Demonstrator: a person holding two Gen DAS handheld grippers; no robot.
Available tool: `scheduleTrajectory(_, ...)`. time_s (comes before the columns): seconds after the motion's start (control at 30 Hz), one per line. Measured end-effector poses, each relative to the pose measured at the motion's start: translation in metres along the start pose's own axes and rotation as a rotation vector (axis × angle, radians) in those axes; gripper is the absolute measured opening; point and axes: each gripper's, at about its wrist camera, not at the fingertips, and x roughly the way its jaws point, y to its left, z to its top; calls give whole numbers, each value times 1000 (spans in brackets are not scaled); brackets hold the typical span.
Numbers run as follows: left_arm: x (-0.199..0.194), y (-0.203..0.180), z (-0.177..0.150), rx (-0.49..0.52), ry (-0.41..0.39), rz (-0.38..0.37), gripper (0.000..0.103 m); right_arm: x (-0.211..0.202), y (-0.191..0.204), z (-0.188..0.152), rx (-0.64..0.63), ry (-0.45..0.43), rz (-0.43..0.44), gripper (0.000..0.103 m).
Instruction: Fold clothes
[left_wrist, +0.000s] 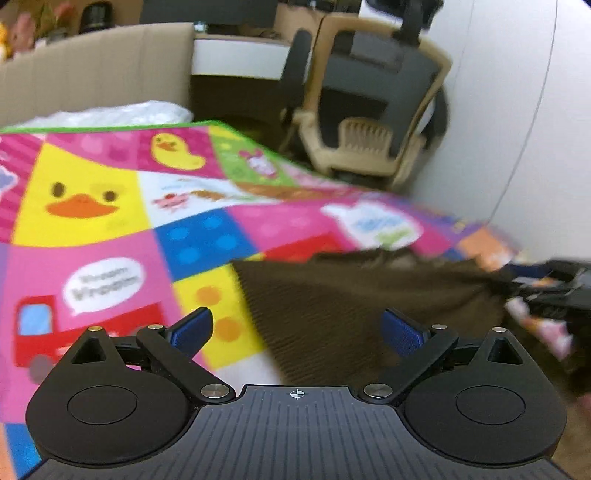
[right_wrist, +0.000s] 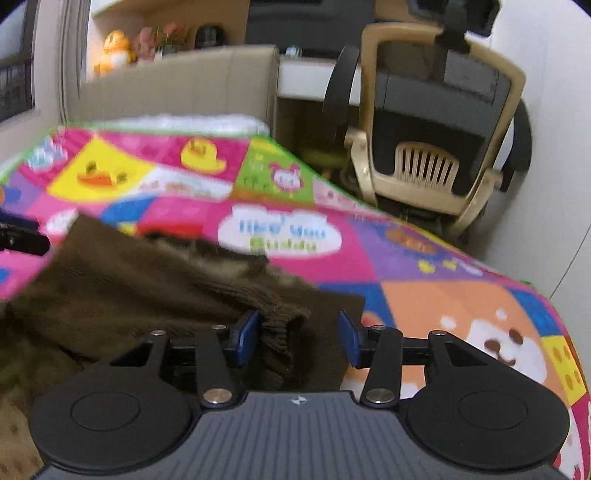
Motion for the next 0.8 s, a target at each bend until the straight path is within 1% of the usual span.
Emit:
scheduleTrajectory(0.1,-4,-4,6,-62,-25,-142,100,-16,1,11,42,-80,29,41)
scheduleTrajectory(0.13,-1,-8,6,-76,-24,-188,100,-20,3,13,51,-86,61,41)
scheduleTrajectory(0.2,16,-11,4,-85,5,-181,101,-16,8,12,62,-46,139,41)
scheduleTrajectory(0.27,32,-14,1,-96,37,-172,101,-2,14,1,45,19,152,41)
scheduleTrajectory(0.33,57,-5,-5,-149,116,-109,101,11,18,-12,38,80,154,41)
scheduleTrajectory(0.37,58,-4,-5,-151,117,-111,101,16,19,-19,38,105,151,41)
scheduleTrajectory(0.4,59,-2,-5,-154,118,-112,101,17,19,-25,32,102,147,42)
scheduleTrajectory(0.47,60,1,-5,-159,119,-114,101,12,21,-26,11,89,147,42)
scheduleTrajectory(0.53,50,5,-1,-174,103,-118,101,5,14,-18,41,70,163,43)
scheduleTrajectory(0.57,45,7,1,-183,94,-121,101,0,8,-13,60,48,158,43)
scheduleTrajectory(0.6,39,13,4,-206,76,-123,101,-4,2,-7,79,26,151,43)
scheduleTrajectory(0.67,31,24,9,-254,52,-116,101,-5,-14,2,122,-2,106,42)
scheduleTrajectory(0.73,28,33,9,-291,49,-90,101,2,-32,5,183,7,69,42)
scheduleTrajectory(0.8,24,39,6,-303,50,-79,101,13,-46,2,256,37,80,42)
